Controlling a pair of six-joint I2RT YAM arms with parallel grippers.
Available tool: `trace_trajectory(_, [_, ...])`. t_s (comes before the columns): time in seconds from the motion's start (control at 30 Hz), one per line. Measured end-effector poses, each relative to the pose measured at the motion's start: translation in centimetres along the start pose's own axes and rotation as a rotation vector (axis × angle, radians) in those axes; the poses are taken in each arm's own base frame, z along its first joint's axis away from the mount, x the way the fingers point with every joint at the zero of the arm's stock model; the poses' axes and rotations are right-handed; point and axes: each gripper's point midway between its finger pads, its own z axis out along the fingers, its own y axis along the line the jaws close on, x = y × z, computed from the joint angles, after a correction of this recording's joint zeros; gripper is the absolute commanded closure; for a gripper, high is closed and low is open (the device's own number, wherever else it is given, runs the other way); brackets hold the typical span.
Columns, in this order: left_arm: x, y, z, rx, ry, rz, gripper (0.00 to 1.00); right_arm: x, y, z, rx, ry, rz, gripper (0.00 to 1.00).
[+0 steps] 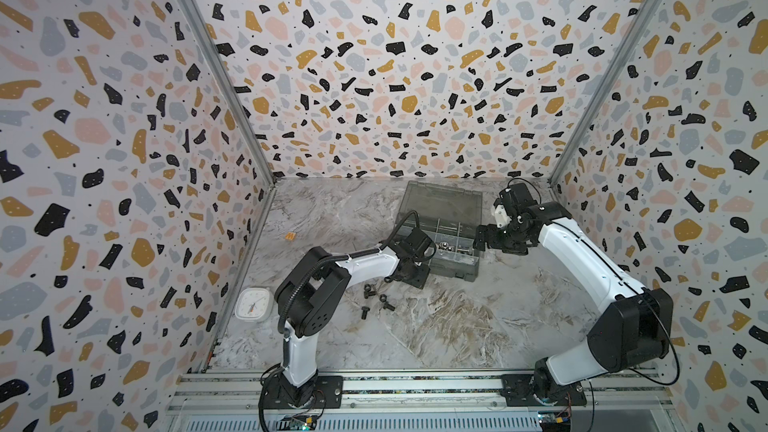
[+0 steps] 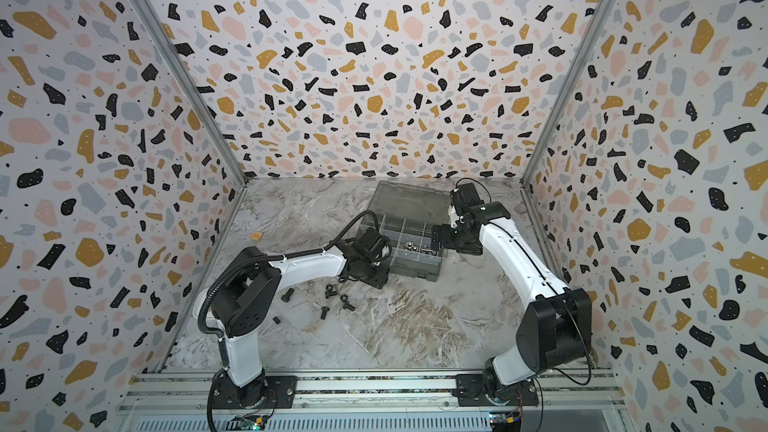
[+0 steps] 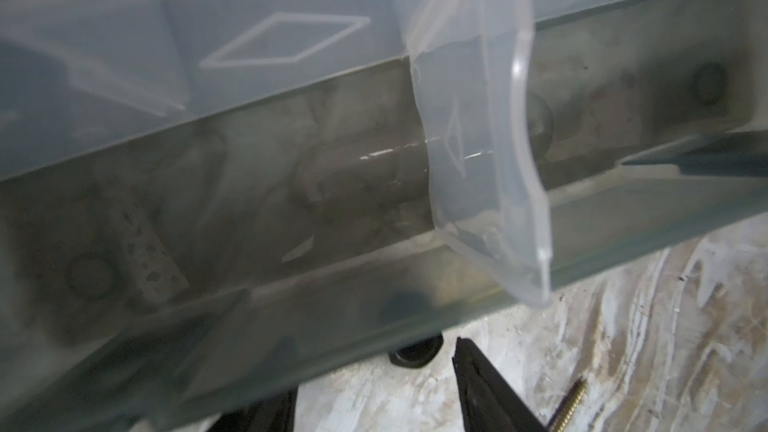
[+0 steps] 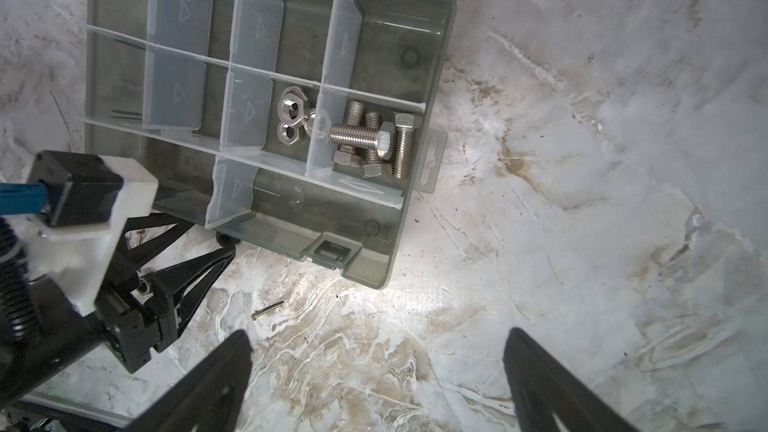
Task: Sort the screws and nuts into containers
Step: 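Grasp a black nut beside the organizer with the left gripper while the right gripper hovers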
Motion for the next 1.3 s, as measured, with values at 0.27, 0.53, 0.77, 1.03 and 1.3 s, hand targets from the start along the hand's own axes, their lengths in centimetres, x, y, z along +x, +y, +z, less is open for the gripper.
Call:
trace_trajectory(0.27, [-0.2, 0.1, 0.3, -0.017, -0.012, -0.006, 0.47, 0.3, -0.7, -0.3, 0.021, -0.001, 0.007, 0.04])
trace_trajectory(0.53, [-0.5, 0.2, 0.7, -0.026, -0.014, -0.014, 0.57, 0.6, -1.6, -0.4, 0.035, 0.01, 0.016, 0.05])
trace_trajectory(0.77, [-0.6, 0.1, 0.8, -0.036, -0.01, -0.016, 0.73, 0.7, -2.2, -0.4, 0.04, 0.011, 0.013, 0.05])
trace_trajectory(1.03, [-0.5, 0.1, 0.8, -0.037, -0.007, -0.014, 0.79, 1.3, -2.4, -0.2, 0.034, 0.022, 0.013, 0.05])
trace_trajectory(1.3, [0.3, 0.0, -0.8, -0.044, 0.022, -0.009, 0.79, 1.3, -2.2, -0.3, 0.018, 0.016, 0.01, 0.05])
